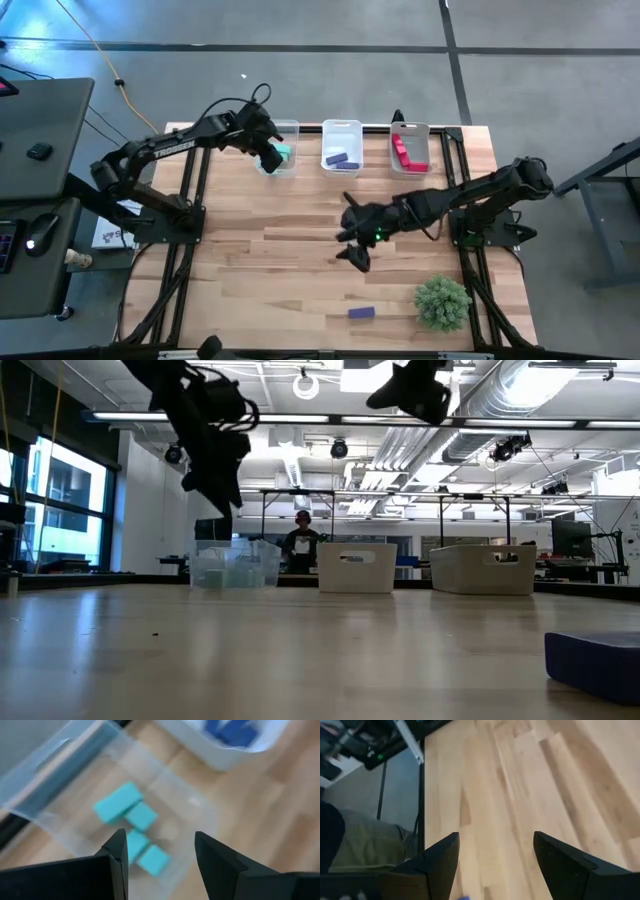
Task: Sort & place blocks by color
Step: Put the violet block into the white bin
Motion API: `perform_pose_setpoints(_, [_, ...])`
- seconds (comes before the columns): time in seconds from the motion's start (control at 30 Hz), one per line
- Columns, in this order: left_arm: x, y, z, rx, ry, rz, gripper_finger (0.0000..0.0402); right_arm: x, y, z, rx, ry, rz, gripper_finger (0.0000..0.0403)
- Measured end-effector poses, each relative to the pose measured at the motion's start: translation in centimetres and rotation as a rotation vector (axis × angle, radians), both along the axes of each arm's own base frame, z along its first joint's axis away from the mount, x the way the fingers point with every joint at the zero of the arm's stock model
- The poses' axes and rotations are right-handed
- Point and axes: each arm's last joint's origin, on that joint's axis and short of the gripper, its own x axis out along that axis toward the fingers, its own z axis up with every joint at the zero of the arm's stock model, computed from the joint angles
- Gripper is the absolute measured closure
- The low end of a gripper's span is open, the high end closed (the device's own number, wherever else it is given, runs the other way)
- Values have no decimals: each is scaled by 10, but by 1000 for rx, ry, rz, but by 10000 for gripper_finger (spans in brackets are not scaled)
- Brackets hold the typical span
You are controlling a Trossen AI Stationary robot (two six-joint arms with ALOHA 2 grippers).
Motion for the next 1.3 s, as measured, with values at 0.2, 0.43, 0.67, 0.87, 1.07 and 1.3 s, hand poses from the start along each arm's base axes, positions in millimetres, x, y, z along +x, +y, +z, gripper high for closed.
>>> perform_pose_setpoints(0.2, [6,-30,23,-64,-141,-24,259,-9,29,-1,-39,5,28,158])
perform_pose_setpoints(0.43, [13,-71,38,-130,-207,-51,259,-22,60,-8,-64,47,86,158])
perform_pose_setpoints(0.67, [24,-108,44,-187,-225,-118,259,-25,93,-34,-116,125,168,158])
perform_pose_setpoints(0.87, [31,-129,43,-225,-226,-163,259,-27,110,-52,-143,173,216,158])
perform_pose_setpoints(1.07, [35,-144,43,-270,-234,-135,259,-27,123,-70,-172,219,246,158])
perform_pose_setpoints(1.3, [38,-158,43,-365,-251,-53,259,-29,139,-96,-213,282,287,158])
